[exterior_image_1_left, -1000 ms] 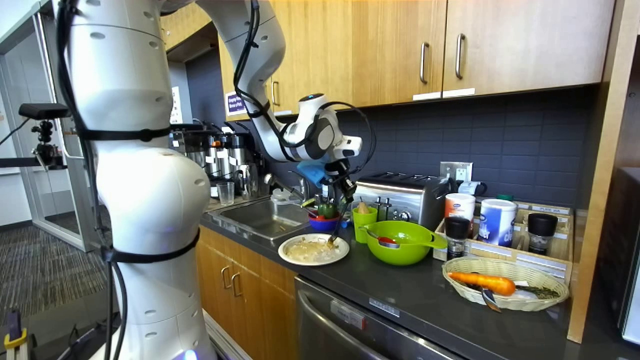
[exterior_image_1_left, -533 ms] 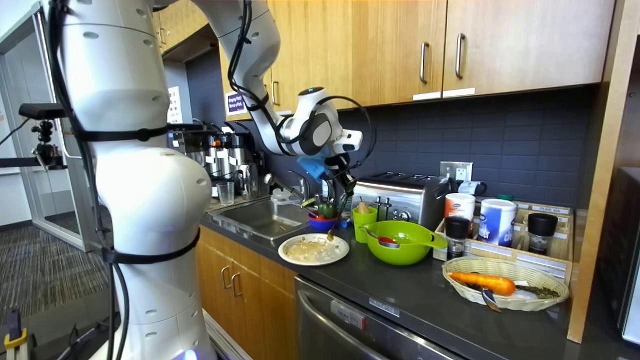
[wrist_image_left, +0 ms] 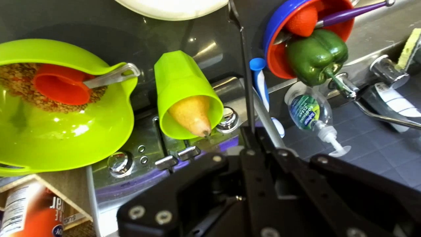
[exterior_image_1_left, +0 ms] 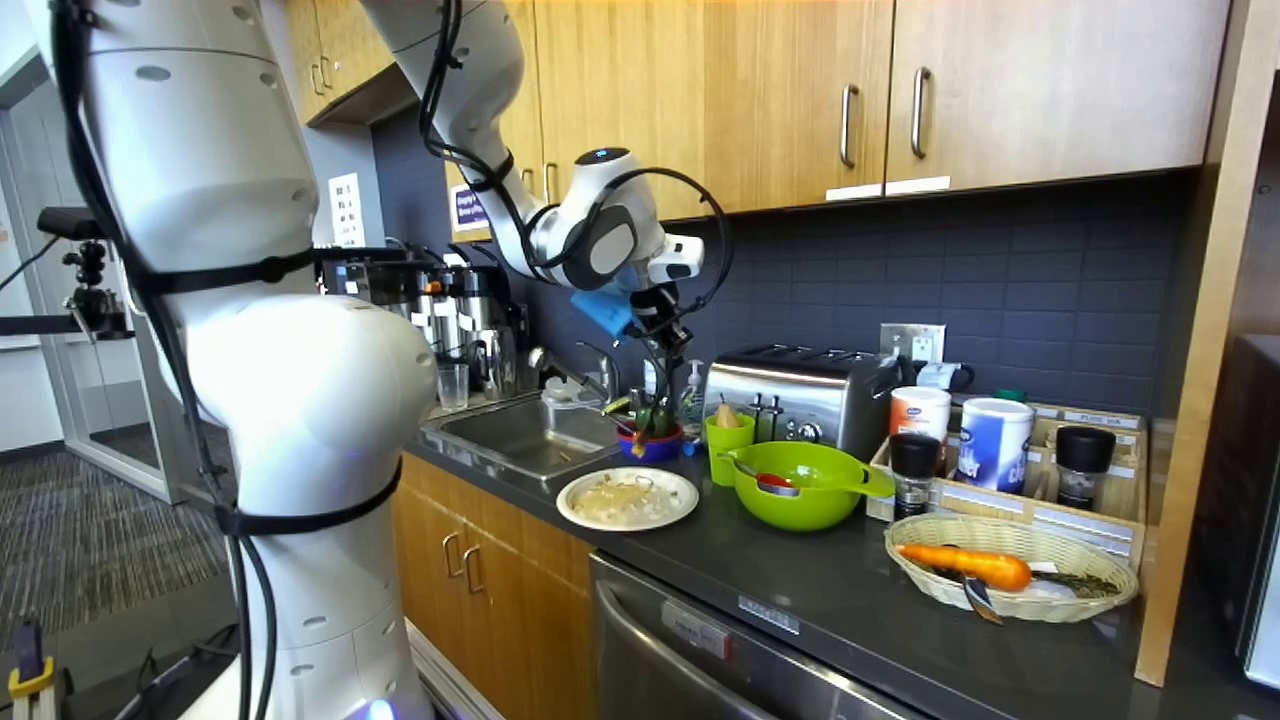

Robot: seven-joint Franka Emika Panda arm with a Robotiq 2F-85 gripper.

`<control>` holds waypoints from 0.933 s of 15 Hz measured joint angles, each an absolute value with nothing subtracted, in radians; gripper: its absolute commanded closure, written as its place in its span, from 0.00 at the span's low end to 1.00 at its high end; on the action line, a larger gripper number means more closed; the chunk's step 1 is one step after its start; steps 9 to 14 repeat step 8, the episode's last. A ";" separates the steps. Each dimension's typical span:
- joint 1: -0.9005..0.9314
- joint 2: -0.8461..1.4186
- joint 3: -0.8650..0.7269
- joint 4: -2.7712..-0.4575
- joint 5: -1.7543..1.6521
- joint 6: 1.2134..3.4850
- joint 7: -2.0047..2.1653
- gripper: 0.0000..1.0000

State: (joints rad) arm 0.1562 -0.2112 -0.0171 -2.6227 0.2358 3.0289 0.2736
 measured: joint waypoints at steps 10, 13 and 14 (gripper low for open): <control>0.300 -0.344 -0.181 -2.666 0.428 2.850 0.041 0.54; 0.300 -0.344 -0.181 -2.666 0.428 2.850 0.041 0.54; 0.300 -0.344 -0.181 -2.666 0.428 2.850 0.041 0.54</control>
